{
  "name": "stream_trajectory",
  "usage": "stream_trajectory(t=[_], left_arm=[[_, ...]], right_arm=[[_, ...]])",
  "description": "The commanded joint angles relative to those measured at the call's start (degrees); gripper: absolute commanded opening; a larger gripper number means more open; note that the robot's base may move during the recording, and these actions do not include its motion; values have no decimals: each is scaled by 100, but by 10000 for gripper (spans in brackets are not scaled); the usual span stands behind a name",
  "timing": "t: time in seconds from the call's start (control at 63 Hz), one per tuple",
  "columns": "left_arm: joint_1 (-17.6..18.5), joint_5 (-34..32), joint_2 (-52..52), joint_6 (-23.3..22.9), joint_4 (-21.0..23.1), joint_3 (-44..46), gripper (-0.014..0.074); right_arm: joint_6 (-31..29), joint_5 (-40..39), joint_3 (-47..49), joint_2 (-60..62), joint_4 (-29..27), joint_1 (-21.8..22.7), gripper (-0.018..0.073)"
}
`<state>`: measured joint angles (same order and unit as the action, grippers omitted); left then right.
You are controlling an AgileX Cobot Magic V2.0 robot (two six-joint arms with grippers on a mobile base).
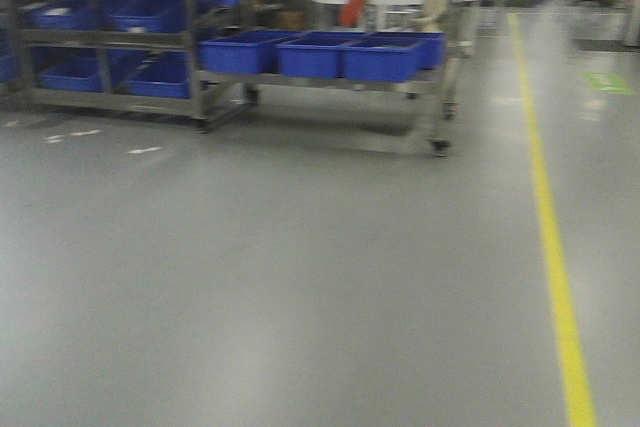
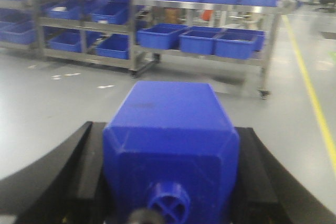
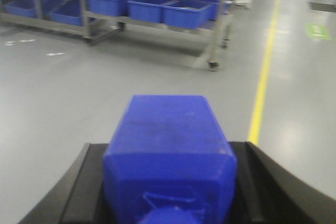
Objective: Pick and sort blue part to right shelf
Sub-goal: 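Drive the base away from the table carrying both bottles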
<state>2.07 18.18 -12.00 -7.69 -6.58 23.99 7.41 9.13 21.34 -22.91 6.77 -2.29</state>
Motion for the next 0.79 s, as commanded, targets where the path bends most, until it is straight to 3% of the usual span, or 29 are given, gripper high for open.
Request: stream_trajectory(t=[0.0, 0.778], left_arm=[[-15, -541, -42, -2, -12, 166, 283], [-15, -541, -42, -2, -12, 166, 283]], right_arm=[[-39, -585, 165, -39, 49, 23, 393], [-39, -585, 165, -39, 49, 23, 393]])
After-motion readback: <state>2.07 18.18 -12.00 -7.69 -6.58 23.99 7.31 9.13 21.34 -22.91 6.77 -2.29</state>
